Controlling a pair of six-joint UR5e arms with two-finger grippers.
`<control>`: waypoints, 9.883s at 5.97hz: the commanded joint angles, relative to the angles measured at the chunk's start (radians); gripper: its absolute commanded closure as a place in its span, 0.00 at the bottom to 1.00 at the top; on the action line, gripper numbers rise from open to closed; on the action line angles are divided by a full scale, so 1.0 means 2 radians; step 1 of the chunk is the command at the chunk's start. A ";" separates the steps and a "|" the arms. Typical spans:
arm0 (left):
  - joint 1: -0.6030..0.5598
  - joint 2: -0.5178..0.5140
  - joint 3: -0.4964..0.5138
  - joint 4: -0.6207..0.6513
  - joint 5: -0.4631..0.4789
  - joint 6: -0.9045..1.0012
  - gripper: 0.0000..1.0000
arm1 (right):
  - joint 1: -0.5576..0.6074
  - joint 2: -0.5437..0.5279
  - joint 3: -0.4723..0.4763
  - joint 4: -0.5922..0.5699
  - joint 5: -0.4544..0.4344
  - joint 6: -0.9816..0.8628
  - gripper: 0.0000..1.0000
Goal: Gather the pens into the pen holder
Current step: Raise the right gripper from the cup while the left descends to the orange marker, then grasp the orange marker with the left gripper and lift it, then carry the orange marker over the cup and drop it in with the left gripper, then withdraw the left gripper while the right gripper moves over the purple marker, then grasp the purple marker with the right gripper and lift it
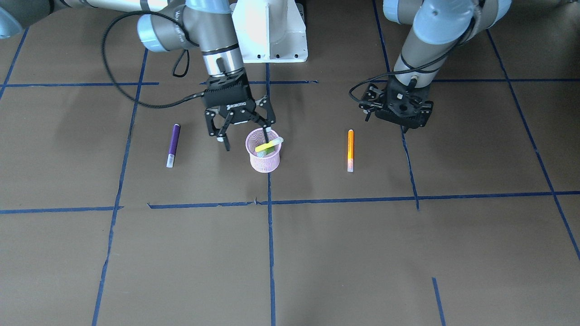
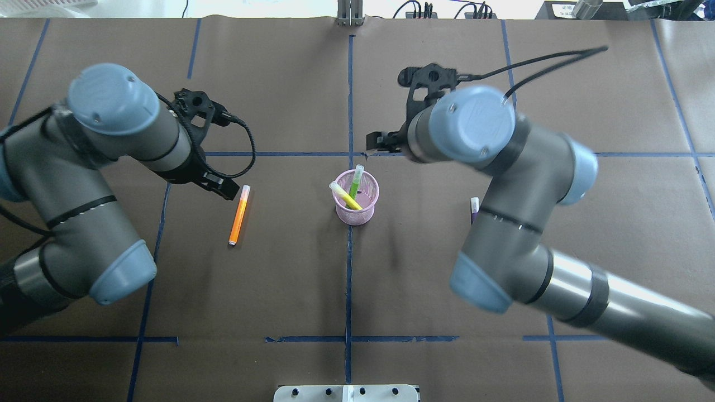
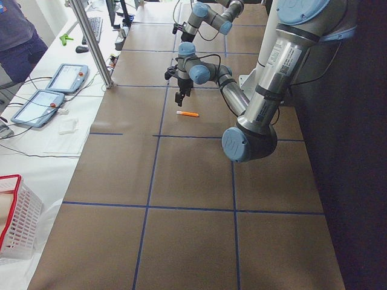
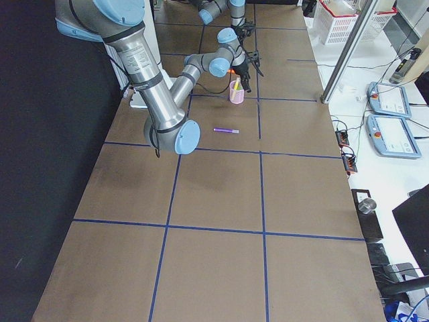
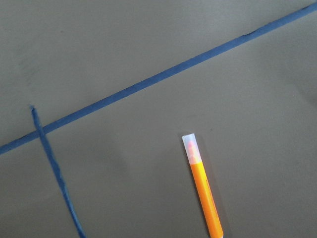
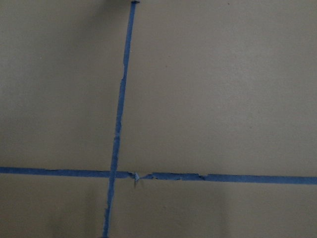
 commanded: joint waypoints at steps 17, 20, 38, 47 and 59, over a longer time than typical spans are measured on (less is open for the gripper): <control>0.027 -0.055 0.062 -0.091 0.011 -0.125 1.00 | 0.127 -0.066 0.046 -0.035 0.172 -0.149 0.01; 0.034 -0.065 0.013 -0.204 0.140 -0.253 1.00 | 0.127 -0.076 0.048 -0.031 0.171 -0.150 0.01; 0.144 -0.105 -0.049 -0.029 0.289 -0.323 0.01 | 0.109 -0.082 0.048 -0.034 0.165 -0.135 0.01; 0.026 -0.053 -0.051 -0.001 0.033 -0.160 0.00 | -0.021 -0.095 -0.048 -0.018 0.045 0.031 0.24; 0.026 -0.054 -0.053 0.000 0.034 -0.160 0.00 | -0.036 -0.109 -0.045 -0.015 0.044 0.051 1.00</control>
